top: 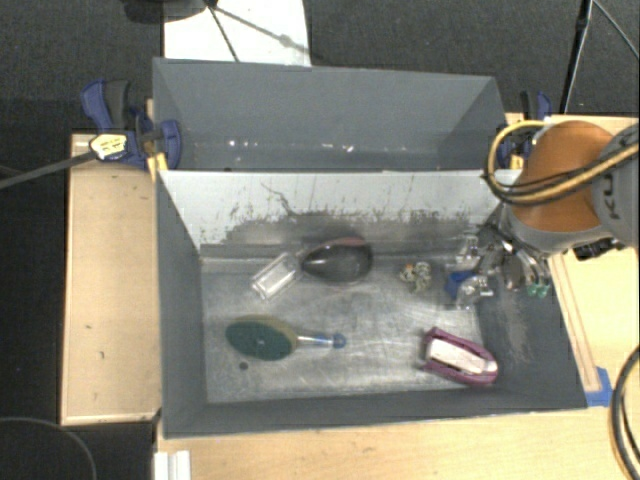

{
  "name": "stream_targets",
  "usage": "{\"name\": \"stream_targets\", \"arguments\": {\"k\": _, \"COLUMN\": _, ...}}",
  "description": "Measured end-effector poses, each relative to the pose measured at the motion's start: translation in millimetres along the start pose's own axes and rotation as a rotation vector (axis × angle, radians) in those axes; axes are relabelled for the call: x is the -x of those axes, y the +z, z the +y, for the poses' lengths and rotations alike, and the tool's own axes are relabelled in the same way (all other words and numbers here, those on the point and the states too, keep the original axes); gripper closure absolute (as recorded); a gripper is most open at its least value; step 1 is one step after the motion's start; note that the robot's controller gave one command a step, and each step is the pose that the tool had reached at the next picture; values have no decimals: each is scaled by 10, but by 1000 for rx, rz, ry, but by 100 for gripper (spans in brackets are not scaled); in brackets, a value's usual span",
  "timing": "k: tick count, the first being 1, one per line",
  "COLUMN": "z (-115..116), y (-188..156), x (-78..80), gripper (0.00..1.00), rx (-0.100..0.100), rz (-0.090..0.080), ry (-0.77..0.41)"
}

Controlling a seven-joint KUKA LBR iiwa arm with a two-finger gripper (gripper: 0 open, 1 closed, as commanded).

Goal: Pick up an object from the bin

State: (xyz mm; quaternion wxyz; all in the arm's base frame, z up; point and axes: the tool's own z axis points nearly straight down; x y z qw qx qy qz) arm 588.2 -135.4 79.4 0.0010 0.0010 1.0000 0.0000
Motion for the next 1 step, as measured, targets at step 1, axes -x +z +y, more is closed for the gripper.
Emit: {"name": "stream_targets", "arguments": {"k": 1, "z": 130, "y": -1432, "x": -184, "gripper": 100, "rx": -2, "rz": -9, "ry": -32}}
